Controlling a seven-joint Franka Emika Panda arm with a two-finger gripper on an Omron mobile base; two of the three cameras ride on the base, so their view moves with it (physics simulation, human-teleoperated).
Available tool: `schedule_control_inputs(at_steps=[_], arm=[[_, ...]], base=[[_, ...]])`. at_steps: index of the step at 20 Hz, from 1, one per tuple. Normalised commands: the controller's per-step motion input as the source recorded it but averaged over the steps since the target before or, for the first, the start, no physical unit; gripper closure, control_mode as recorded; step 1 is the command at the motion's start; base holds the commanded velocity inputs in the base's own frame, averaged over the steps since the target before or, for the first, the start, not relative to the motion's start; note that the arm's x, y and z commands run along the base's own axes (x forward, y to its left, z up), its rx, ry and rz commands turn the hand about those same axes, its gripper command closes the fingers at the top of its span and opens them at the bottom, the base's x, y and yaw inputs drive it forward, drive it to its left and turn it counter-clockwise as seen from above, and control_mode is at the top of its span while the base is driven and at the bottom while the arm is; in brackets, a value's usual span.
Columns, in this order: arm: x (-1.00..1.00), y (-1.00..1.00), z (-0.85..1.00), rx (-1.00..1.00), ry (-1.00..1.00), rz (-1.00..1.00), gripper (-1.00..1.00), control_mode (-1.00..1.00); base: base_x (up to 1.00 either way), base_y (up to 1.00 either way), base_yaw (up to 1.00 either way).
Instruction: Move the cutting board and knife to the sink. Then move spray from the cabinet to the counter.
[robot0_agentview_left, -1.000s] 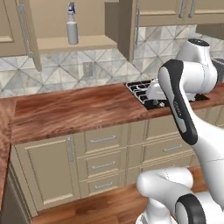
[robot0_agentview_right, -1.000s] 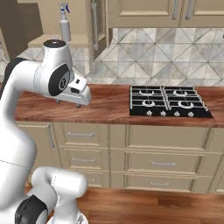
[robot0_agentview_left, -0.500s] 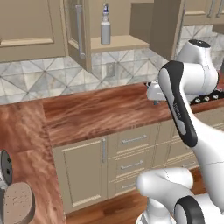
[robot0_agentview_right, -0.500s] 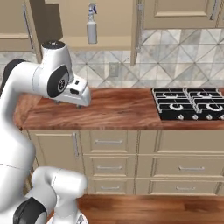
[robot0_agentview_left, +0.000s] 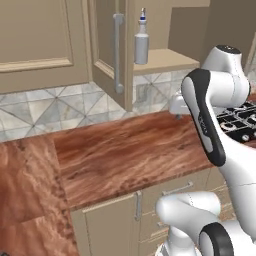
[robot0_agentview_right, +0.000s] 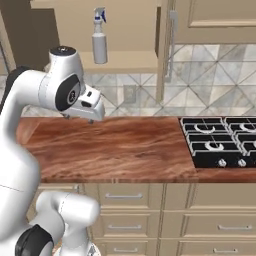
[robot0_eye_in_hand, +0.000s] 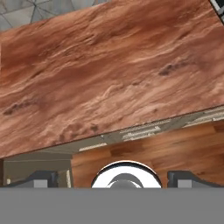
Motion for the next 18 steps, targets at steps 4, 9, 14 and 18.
schedule_control_inputs(at_steps=[4,9,14,18], arm=[[0.0,0.0,0.0,0.0,0.0,0.0,-1.0,1.0],[0.0,0.0,0.0,0.0,0.0,0.0,-1.0,1.0],[0.0,0.0,0.0,0.0,0.0,0.0,-1.0,1.0],[0.0,0.0,0.0,0.0,0.0,0.0,-1.0,1.0]], base=[[0.51,0.0,0.02],[0.22,-0.15,0.17],[0.0,-0.11,0.25],[0.05,0.0,0.22]])
